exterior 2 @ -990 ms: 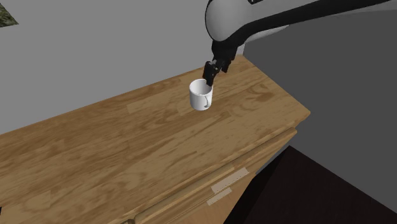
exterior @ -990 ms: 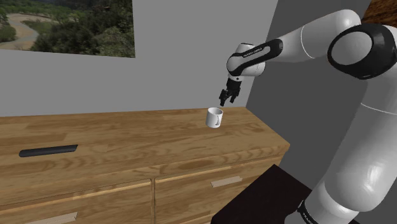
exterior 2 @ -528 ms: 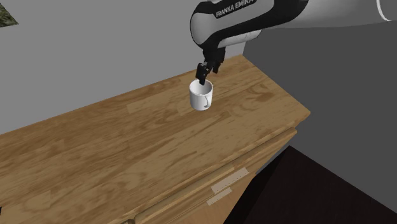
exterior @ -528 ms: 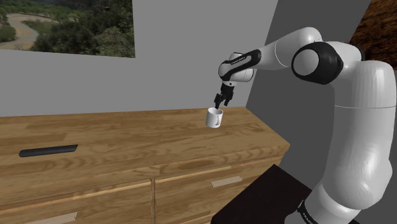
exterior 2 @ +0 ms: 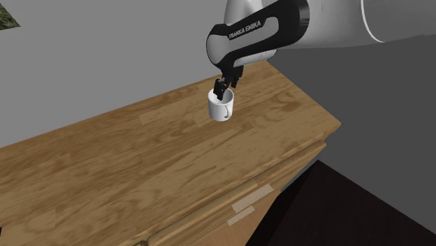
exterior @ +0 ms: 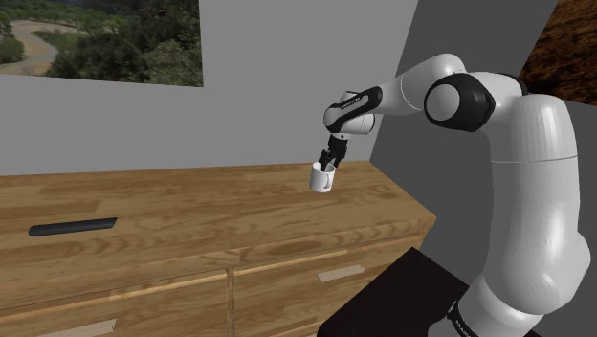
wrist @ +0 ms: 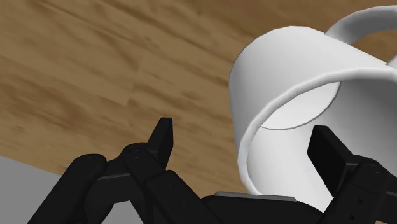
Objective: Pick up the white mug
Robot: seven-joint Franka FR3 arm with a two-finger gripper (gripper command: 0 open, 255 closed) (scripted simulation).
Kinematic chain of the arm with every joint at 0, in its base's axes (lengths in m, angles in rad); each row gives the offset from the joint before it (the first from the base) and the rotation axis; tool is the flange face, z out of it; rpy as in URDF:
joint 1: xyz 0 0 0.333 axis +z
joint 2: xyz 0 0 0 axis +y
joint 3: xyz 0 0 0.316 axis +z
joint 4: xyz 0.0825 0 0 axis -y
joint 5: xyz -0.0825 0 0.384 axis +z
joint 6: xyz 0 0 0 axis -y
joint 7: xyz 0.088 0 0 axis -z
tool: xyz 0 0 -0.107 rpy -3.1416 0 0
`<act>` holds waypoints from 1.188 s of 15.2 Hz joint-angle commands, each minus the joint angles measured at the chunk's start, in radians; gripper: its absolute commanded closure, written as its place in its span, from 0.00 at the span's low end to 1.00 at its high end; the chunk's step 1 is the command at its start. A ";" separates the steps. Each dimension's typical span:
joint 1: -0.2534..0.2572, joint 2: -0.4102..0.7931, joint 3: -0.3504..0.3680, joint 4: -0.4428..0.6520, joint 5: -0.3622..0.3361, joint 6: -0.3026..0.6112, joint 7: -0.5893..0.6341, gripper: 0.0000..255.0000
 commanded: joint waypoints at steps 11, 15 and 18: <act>0.000 0.011 0.002 -0.002 0.003 0.013 -0.001 1.00; 0.002 -0.012 -0.002 0.005 -0.004 -0.017 0.004 1.00; 0.004 -0.032 -0.005 0.017 -0.010 -0.048 0.009 1.00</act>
